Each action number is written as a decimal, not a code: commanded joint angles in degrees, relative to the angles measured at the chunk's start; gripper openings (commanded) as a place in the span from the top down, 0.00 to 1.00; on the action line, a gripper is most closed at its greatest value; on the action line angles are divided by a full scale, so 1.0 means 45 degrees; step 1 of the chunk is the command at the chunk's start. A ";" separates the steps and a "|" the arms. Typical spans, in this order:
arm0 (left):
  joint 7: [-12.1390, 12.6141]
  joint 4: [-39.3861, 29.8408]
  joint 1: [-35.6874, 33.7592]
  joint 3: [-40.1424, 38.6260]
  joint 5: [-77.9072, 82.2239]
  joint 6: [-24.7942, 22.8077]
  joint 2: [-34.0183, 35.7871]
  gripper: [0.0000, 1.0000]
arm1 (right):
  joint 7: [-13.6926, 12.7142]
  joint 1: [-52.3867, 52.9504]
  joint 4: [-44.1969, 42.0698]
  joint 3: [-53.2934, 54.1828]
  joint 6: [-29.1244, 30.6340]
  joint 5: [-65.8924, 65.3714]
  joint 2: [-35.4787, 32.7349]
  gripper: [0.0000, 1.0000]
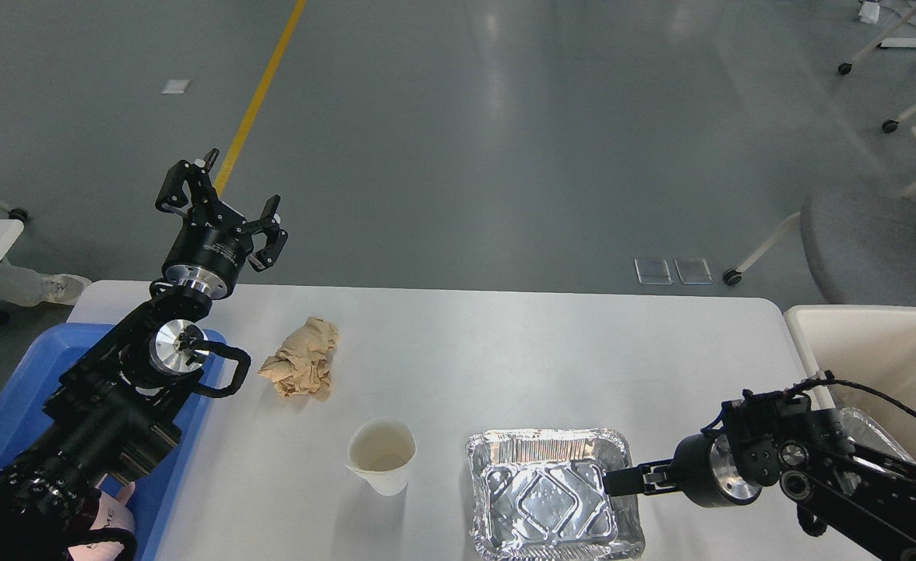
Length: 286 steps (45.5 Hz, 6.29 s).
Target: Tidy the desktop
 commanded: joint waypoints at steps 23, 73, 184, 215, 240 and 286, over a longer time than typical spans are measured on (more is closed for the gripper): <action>-0.0055 0.0033 0.0035 -0.0001 0.0000 -0.0043 0.0039 0.03 | -0.0070 -0.0493 -0.1496 0.0135 -0.0770 -0.0356 0.1213 0.55; -0.0055 0.0014 0.0250 0.0018 0.0000 0.0016 0.0059 0.03 | -0.1299 0.1712 -0.1359 0.1990 0.2041 0.2667 0.0628 1.00; -0.0173 -0.0454 0.1754 0.4724 0.8085 0.2574 0.3789 0.04 | -0.3898 0.5327 -0.0969 0.1542 0.3269 0.8862 -0.0056 1.00; 0.0335 -0.8636 -0.0062 0.9335 1.1796 -0.0667 1.2107 0.03 | -0.3878 0.5093 -0.1321 0.1424 0.3269 0.7769 0.0647 1.00; 0.0199 -1.1646 -0.5841 0.9081 1.1875 -0.8263 1.7090 0.03 | -0.3859 0.4917 -0.1340 0.1424 0.3269 0.7632 0.0784 1.00; 0.2386 -0.9343 -0.1782 0.9706 1.6814 -0.5338 0.7600 0.03 | -0.3839 0.4741 -0.1340 0.1424 0.3269 0.7085 0.0823 1.00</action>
